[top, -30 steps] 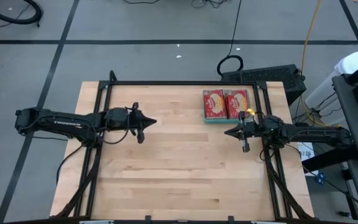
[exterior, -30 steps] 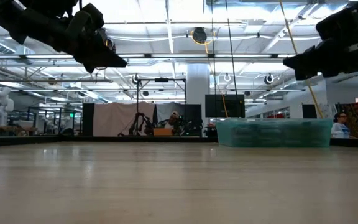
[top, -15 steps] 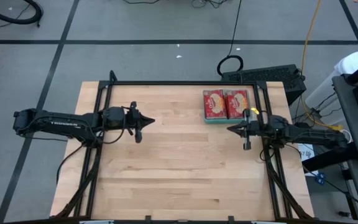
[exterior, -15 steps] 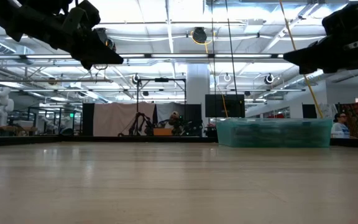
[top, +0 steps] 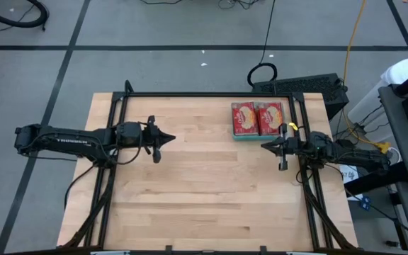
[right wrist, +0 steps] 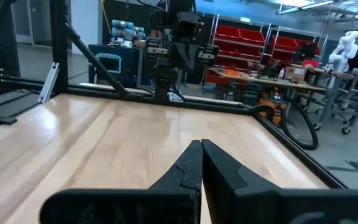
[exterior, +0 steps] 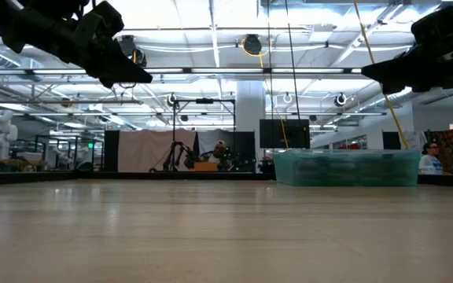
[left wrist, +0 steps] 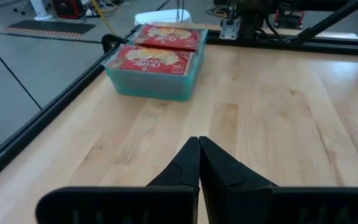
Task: Sort popcorn bags into baskets
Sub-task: Return to Home Position
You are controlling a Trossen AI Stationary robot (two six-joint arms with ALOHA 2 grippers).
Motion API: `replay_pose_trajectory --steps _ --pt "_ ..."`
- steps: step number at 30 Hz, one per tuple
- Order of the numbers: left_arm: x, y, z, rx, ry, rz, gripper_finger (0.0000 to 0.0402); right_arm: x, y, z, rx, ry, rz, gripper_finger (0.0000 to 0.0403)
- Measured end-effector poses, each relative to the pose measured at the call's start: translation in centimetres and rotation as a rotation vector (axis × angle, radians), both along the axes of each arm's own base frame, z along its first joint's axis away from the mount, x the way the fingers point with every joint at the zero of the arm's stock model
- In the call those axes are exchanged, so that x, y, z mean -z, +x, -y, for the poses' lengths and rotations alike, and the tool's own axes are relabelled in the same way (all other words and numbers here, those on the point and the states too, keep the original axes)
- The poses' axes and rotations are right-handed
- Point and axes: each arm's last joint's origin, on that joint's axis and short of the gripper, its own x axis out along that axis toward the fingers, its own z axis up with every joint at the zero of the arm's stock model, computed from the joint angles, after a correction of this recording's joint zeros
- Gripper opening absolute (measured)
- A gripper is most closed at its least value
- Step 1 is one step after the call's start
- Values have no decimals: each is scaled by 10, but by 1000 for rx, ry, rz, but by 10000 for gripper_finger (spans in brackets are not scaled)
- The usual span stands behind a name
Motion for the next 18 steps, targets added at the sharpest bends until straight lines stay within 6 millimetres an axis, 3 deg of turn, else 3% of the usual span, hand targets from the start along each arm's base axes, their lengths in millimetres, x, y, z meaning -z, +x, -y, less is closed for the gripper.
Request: replay_pose_trajectory --steps 18 --pt "44 -52 6 -17 -50 172 2 -10 0 0 -6 -13 102 0"
